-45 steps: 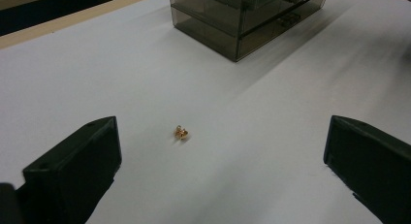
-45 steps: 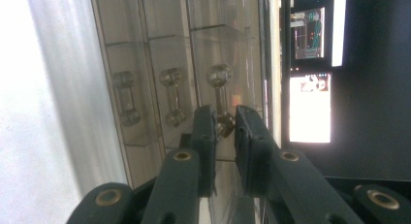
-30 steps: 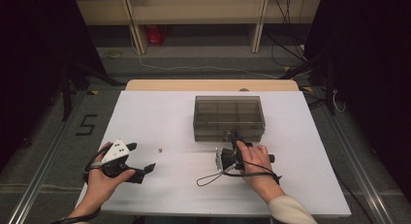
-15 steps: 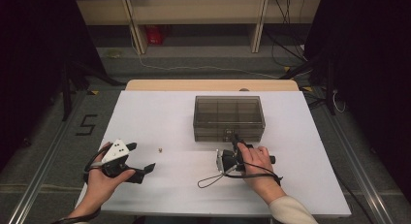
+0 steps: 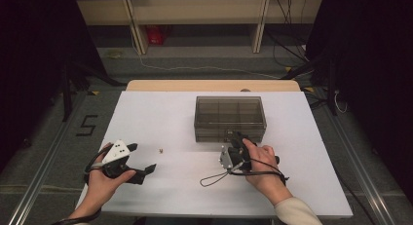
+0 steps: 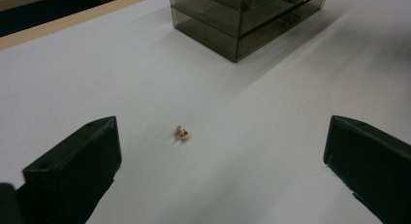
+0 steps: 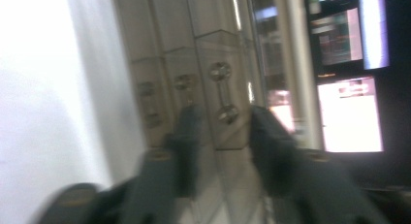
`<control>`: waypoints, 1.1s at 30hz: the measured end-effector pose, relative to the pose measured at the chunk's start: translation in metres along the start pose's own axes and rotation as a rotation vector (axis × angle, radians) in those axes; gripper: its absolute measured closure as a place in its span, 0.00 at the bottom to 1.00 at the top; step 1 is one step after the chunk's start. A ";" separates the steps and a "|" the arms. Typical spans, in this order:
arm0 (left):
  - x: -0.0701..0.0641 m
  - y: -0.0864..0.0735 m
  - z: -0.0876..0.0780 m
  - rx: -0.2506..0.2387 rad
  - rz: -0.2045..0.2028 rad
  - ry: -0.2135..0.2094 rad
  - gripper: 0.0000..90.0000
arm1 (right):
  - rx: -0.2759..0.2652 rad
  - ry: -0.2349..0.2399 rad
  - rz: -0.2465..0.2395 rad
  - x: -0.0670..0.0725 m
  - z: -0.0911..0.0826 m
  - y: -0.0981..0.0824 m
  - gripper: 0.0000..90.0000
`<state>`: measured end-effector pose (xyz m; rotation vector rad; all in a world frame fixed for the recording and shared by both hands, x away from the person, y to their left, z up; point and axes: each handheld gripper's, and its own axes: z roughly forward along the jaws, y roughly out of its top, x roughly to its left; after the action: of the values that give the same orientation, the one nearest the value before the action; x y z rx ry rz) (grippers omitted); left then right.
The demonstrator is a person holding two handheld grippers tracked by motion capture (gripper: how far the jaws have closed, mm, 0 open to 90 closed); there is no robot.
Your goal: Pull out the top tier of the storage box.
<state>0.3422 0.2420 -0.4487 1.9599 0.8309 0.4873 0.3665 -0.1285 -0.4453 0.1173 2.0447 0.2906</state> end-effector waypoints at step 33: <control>0.000 0.000 0.002 0.001 -0.007 0.000 0.00 | -0.054 0.597 0.321 -0.098 0.016 -0.071 0.37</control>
<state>0.3430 0.2406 -0.4492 1.9573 0.8374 0.4832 0.4295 -0.2150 -0.3864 0.3623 2.6050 0.6409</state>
